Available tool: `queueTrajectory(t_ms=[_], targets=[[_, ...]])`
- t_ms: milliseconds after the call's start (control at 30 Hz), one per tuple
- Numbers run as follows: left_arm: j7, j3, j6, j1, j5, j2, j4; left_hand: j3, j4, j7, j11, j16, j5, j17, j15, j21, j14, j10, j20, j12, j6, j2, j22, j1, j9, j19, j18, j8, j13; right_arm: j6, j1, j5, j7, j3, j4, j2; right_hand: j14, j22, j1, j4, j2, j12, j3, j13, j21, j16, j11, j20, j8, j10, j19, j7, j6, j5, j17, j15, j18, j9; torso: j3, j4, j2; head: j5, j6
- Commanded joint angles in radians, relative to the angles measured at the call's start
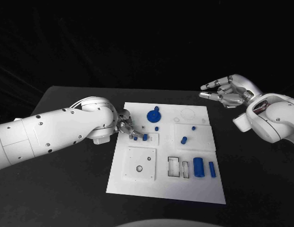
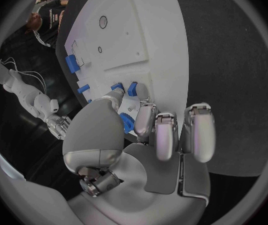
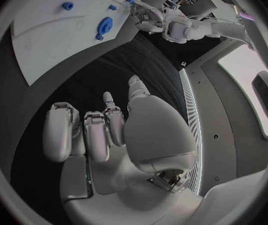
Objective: Assemble the parts on the task board
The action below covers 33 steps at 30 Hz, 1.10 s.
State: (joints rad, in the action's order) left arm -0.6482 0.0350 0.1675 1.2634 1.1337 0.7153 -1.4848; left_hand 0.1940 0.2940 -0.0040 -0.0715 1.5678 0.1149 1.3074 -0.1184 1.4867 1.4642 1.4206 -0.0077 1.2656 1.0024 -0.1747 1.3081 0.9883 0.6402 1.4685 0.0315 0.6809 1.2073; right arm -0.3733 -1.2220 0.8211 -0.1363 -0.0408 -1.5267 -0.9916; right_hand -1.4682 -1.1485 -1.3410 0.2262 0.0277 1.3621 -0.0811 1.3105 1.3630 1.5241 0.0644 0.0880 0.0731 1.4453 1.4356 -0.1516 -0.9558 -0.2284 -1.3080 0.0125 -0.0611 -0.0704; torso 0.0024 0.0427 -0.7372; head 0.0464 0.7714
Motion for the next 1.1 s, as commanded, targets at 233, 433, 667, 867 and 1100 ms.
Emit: queueTrajectory(t_ms=[233, 433, 667, 867, 1100], targets=[[0.062, -0.001, -0.178, 0.0, -0.153, 0.024, -0.024, -0.03, 0.0, 0.027, 0.026, 0.003, 0.006, 0.263, 0.012, -0.121, 0.107, -0.103, 0.007, -0.141, -0.073, 0.018, 0.03, 0.03, -0.015, 0.018, 0.027, -0.016, -0.153, 0.013, 0.001, 0.003, -0.011, 0.0, 0.003, 0.003, -0.084, 0.002, 0.01, 0.002, -0.003, -0.008, -0.007, 0.106, -0.007, -0.004, 0.001, -0.003, 0.001, -0.01, -0.008, -0.001, -0.005, -0.001, -0.187, 0.002, -0.02, 0.0, -0.0003, -0.0006, 0.0, -0.003, -0.003], [0.257, -0.002, -0.283, 0.001, -0.327, 0.046, -0.031, 0.0, 0.001, 0.107, 0.101, -0.348, 0.001, -0.155, 0.078, -0.763, -0.083, -0.393, 0.069, -0.46, -0.218, 0.02, -0.581, 0.124, -0.078, -0.259, 0.145, -0.074, -0.475, 0.014, 0.001, 0.003, -0.011, 0.0, 0.005, 0.004, -0.084, 0.002, 0.01, 0.002, -0.003, -0.008, -0.007, 0.106, -0.007, -0.004, 0.001, -0.003, 0.001, -0.01, -0.008, -0.001, -0.005, -0.001, -0.187, 0.002, -0.02, 0.0, 0.0001, 0.0005, 0.0, -0.008, -0.007], [0.49, -0.002, -0.342, 0.002, -0.377, 0.046, -0.027, 0.123, -0.042, 0.16, 0.156, -0.749, -0.001, -0.542, 0.127, -0.962, -0.307, -0.524, 0.118, -0.594, -0.279, 0.046, -0.726, 0.321, -0.163, -0.32, 0.15, -0.12, -0.61, 0.015, 0.001, 0.001, -0.011, 0.0, 0.006, 0.005, -0.084, 0.003, 0.011, 0.002, -0.003, -0.007, -0.008, 0.107, -0.007, -0.004, 0.001, -0.003, 0.0, -0.009, -0.008, -0.001, -0.004, -0.001, -0.187, 0.002, -0.02, 0.0, -0.0001, -0.0004, -0.001, -0.012, -0.012], [0.613, -0.001, -0.402, 0.002, -0.157, 0.009, -0.002, 0.223, -0.122, 0.155, 0.157, -0.785, -0.005, -0.586, 0.123, -1.006, -0.308, -0.518, 0.117, -0.686, -0.223, 0.002, -0.769, 0.464, -0.269, -0.29, 0.146, -0.192, -0.739, 0.015, 0.001, 0.001, -0.012, 0.0, 0.008, 0.006, -0.084, 0.003, 0.011, 0.002, -0.003, -0.007, -0.008, 0.107, -0.007, -0.004, 0.001, -0.003, 0.0, -0.009, -0.008, -0.001, -0.004, -0.001, -0.187, 0.002, -0.02, 0.0, -0.0002, -0.0012, 0.0, -0.018, -0.022], [0.639, 0.009, -0.41, 0.0, 0.116, -0.058, 0.047, 0.232, -0.151, 0.136, 0.139, -0.384, -0.02, -0.233, 0.104, -0.906, -0.039, -0.471, 0.091, -0.771, -0.135, -0.052, -0.722, 0.455, -0.393, -0.131, 0.151, -0.307, -0.88, 0.018, 0.001, 0.0, -0.012, 0.0, 0.011, 0.011, -0.084, 0.001, 0.012, 0.002, -0.004, -0.006, -0.008, 0.107, -0.007, -0.004, 0.001, -0.003, 0.0, -0.009, -0.007, -0.001, -0.004, -0.001, -0.188, 0.002, -0.019, 0.0, -0.0001, -0.0038, -0.001, -0.027, -0.032]])
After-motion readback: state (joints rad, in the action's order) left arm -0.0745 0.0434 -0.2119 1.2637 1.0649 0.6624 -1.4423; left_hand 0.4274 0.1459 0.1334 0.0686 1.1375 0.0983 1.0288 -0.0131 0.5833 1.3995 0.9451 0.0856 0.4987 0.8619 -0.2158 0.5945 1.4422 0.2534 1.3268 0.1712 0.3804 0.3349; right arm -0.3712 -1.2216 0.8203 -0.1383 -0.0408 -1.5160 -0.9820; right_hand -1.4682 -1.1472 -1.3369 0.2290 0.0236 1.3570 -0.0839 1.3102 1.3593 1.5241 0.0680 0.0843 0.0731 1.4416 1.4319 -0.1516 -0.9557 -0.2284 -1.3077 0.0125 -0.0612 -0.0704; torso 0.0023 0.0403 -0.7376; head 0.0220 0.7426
